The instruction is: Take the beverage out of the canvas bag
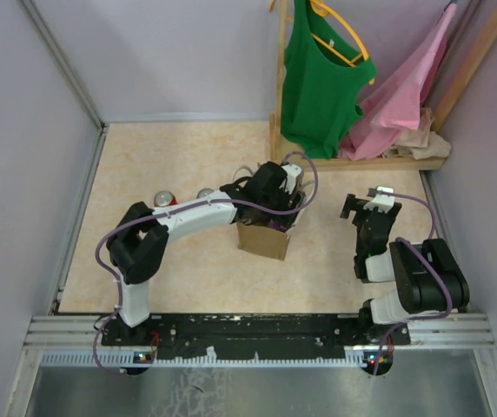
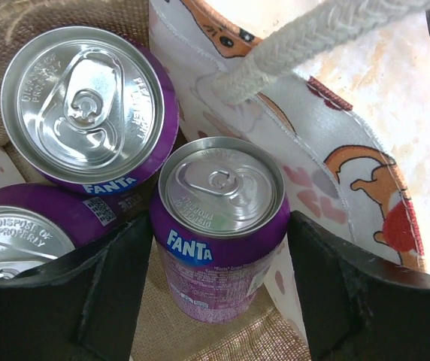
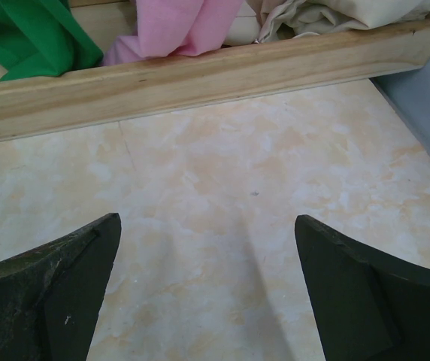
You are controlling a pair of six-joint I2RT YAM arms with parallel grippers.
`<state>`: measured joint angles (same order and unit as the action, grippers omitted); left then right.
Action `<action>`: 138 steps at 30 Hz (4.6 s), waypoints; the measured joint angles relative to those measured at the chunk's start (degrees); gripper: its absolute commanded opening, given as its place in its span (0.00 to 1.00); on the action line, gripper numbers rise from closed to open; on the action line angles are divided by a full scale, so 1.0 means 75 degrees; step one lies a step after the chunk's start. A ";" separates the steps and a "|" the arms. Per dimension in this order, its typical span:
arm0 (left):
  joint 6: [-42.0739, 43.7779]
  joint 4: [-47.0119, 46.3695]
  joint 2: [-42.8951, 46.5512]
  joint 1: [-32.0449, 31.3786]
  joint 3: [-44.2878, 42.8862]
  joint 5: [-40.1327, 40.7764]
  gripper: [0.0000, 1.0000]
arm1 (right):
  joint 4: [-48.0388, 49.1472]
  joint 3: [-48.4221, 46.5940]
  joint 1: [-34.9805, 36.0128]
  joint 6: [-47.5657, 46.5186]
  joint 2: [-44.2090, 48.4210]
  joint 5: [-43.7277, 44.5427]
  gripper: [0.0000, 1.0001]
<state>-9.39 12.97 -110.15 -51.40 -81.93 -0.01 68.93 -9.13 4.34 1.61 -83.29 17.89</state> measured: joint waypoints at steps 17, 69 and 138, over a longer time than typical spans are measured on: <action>-0.0047 -0.1897 0.1119 -0.0052 0.2022 -0.0254 0.00 | 0.0000 0.0000 0.0000 0.0003 0.0000 -0.0003 0.99; 0.3518 -0.6484 0.9798 -0.0099 0.6997 0.2559 0.00 | 0.0000 0.0000 0.0000 0.0009 0.0000 0.0000 0.99; -0.0117 -0.7994 0.8113 -0.0099 1.0768 0.4269 1.00 | 0.0000 0.0000 0.0000 0.0012 0.0000 -0.0003 0.99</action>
<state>-10.26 -46.98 -49.30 -52.14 -1.17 32.01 68.93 -9.13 4.34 1.69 -83.29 17.87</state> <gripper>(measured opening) 0.998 0.991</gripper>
